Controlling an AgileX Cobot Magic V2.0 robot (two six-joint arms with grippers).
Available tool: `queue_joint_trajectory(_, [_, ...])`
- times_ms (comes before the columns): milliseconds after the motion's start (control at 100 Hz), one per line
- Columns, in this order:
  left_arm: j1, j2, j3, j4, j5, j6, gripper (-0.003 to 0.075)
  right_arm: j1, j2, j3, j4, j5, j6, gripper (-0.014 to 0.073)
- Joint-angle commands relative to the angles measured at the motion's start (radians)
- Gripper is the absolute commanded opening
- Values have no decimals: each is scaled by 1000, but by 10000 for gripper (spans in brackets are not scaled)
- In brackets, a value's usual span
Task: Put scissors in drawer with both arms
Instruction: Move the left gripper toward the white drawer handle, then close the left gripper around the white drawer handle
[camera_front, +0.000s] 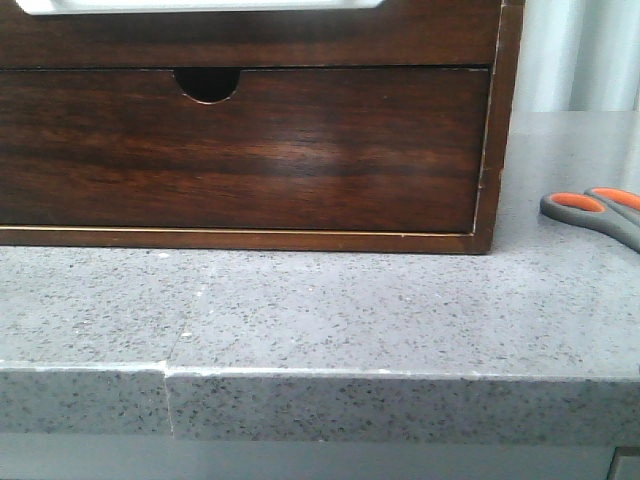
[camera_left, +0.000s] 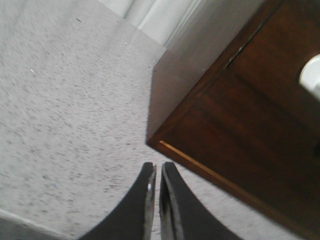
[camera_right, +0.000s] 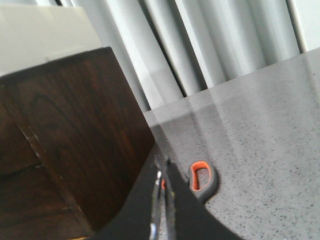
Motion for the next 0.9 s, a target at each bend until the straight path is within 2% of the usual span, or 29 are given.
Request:
queue_joint_trajectory(0, [1, -34, 20, -135, -103, -7, -20, -4, -26, 32, 33, -85, -4, -45])
queue_joint_trajectory(130, [1, -34, 20, -298, -136, -7, -20, -4, -26, 32, 76, -103, -4, -45])
queue_joint_trajectory(220, [1, -34, 20, -333, -136, -7, -20, -4, -26, 28, 134, -116, -4, -45])
queue_joint_trajectory(340, [1, -34, 16, -511, -136, -7, -20, -4, -26, 4, 250, -107, -4, -45])
queue_joint_trajectory(390, [1, -34, 3, -564, -119, -7, -20, -4, -26, -14, 341, -94, -4, -45])
queue_joint_trajectory(530, [-1, -9, -79, -517, -17, -3, -20, -4, -1, -75, 505, -26, -4, -45])
queue_joint_trajectory(680, [-1, 81, -185, -500, 17, 85, -20, -4, 68, -158, 512, 50, -4, -45])
queue_joint_trajectory(790, [-1, 177, -270, -500, 102, 161, -20, -4, 132, -219, 512, 101, -4, -43])
queue_joint_trajectory(890, [-1, 283, -325, -576, 169, 162, -11, -4, 191, -257, 512, 129, -4, -32])
